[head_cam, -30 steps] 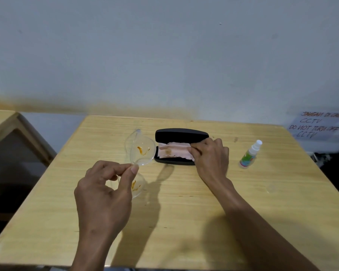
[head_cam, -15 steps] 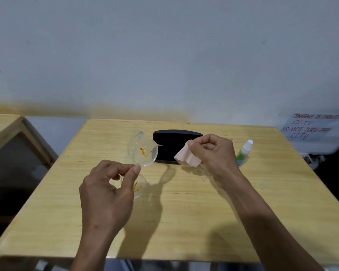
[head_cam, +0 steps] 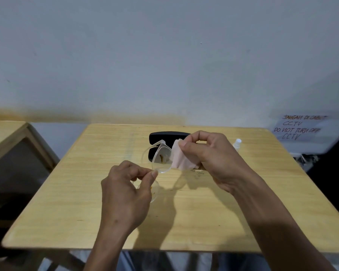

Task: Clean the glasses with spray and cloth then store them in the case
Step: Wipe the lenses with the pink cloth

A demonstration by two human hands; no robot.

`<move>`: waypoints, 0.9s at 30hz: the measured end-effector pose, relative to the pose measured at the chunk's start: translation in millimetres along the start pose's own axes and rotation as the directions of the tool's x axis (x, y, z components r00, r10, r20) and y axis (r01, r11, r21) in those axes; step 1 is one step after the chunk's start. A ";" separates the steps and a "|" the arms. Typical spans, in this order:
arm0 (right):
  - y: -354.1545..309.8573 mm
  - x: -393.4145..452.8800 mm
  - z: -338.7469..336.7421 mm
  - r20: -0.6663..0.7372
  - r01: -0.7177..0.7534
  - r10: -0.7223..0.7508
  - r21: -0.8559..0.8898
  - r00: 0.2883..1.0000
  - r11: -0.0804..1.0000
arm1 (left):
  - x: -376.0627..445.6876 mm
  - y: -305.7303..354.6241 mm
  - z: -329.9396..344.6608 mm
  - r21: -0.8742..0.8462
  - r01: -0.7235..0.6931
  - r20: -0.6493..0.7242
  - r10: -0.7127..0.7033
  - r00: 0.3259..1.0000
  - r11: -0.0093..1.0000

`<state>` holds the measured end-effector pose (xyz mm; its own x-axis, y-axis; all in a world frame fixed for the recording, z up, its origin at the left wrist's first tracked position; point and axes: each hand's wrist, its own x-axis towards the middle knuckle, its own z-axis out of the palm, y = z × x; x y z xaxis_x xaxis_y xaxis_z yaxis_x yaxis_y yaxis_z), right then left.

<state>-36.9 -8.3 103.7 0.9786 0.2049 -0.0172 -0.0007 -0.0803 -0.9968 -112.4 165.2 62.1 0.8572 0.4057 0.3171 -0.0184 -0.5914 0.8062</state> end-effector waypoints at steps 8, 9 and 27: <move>8.6 -10.8 6.5 0.119 -0.030 0.023 0.058 0.993 0.998 | -5.2 8.1 5.2 -0.048 0.036 0.062 -0.033 0.998 0.998; 9.8 -11.0 6.5 0.133 -0.031 0.022 0.060 0.991 0.998 | -5.5 8.9 5.0 -0.053 0.040 0.067 -0.036 0.997 0.998; 36.2 -5.8 11.9 0.118 0.154 -0.178 0.189 0.977 0.970 | -5.2 10.1 3.2 -0.213 0.141 0.182 -0.102 0.978 0.967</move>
<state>-45.0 -0.8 66.8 0.9320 0.3294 0.1515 0.1112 0.1379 -0.9842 -115.4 154.9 67.0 0.9341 0.3300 0.1365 -0.0065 -0.3664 0.9304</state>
